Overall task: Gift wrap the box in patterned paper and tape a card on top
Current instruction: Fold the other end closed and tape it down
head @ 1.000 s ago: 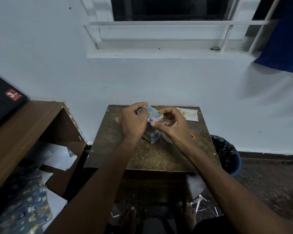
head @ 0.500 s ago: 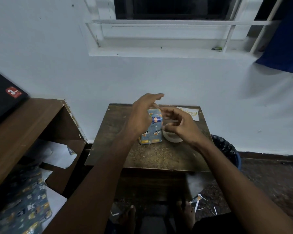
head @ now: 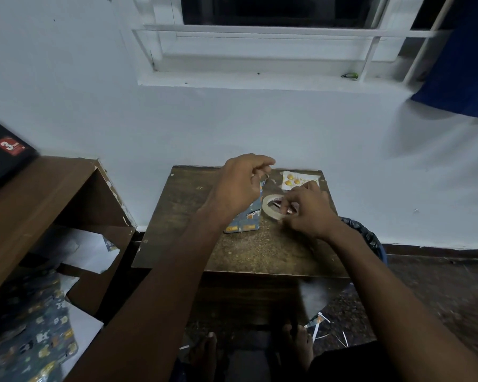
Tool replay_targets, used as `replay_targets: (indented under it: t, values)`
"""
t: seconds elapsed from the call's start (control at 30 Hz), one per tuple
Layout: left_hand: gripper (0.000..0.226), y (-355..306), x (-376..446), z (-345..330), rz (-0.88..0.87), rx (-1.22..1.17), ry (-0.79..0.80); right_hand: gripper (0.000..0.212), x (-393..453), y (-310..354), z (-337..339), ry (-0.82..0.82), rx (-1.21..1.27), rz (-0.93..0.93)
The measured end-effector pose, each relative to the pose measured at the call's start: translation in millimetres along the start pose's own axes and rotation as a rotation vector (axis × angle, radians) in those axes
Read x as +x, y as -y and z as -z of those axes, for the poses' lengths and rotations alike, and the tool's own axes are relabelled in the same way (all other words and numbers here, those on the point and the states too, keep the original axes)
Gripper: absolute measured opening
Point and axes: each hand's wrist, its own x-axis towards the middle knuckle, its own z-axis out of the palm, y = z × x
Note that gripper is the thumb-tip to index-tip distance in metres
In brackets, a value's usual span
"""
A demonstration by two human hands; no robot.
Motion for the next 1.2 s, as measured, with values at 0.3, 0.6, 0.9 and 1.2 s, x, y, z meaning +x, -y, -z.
replay_targets:
  t: [0.3, 0.6, 0.9, 1.2]
  values:
    - [0.062, -7.4, 7.9, -2.8, 0.106, -0.191, 0.124, 0.009, -7.0, -13.2, 25.6, -0.092, 0.627, 0.073]
    - [0.022, -12.1, 5.8, -7.8, 0.146, -0.134, 0.105, 0.007, -12.0, -8.8, 38.8, -0.085, 0.709, 0.151]
    - [0.007, -11.5, 8.3, -12.2, 0.121, -0.139, 0.122, 0.016, -14.4, -7.3, 47.3, -0.061, 0.749, 0.149]
    - [0.006, -8.8, 8.9, -17.1, 0.170, -0.394, 0.043, 0.010, -8.5, -11.6, 35.2, -0.130, 0.625, 0.183]
